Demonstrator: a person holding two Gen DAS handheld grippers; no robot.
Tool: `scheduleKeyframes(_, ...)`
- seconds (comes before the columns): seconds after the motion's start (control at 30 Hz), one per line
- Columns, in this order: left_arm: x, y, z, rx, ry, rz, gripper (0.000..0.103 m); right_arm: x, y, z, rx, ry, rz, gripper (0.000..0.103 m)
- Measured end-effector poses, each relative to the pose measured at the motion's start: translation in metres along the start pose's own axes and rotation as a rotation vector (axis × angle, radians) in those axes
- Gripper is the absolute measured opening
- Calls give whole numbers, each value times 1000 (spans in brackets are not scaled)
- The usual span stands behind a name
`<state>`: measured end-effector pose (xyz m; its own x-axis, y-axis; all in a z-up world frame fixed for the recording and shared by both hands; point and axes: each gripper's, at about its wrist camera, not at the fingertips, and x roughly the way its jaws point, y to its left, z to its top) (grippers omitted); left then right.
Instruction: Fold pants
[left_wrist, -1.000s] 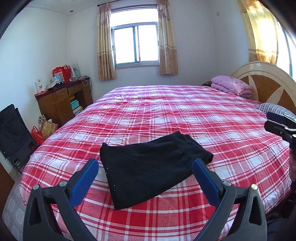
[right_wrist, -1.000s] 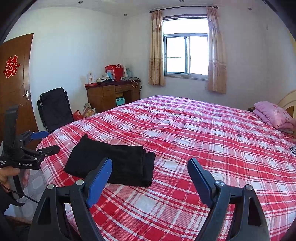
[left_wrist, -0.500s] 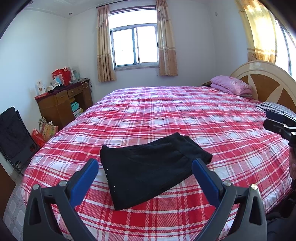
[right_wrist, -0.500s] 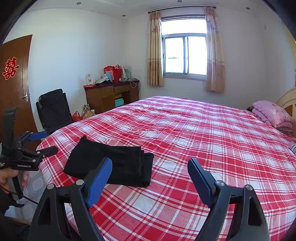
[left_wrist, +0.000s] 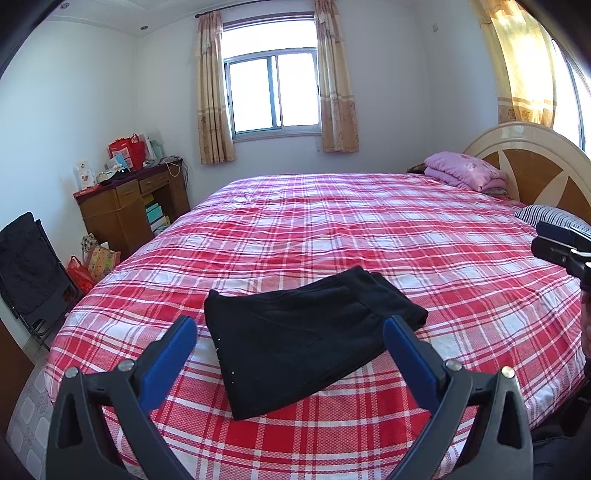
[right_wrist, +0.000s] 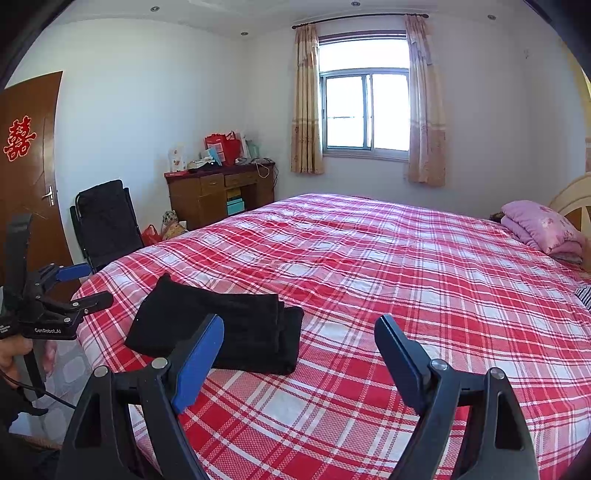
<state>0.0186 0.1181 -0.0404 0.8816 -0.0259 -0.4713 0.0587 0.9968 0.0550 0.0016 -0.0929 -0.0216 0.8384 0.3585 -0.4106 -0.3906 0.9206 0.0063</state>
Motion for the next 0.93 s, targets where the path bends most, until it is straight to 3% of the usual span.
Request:
scheduleKeyframes(0.13,-3,0,1,-1,-21,8,103,-1,0,1,-3,-8,-2,85)
scheduleKeyframes(0.63,6,3,-3,-16,14,26,103,0,2,-1,-11,-5,2,85)
scheduleKeyframes(0.93,11,5,-7,-21,21,5,103,2,5,-2,-19,3,6,85)
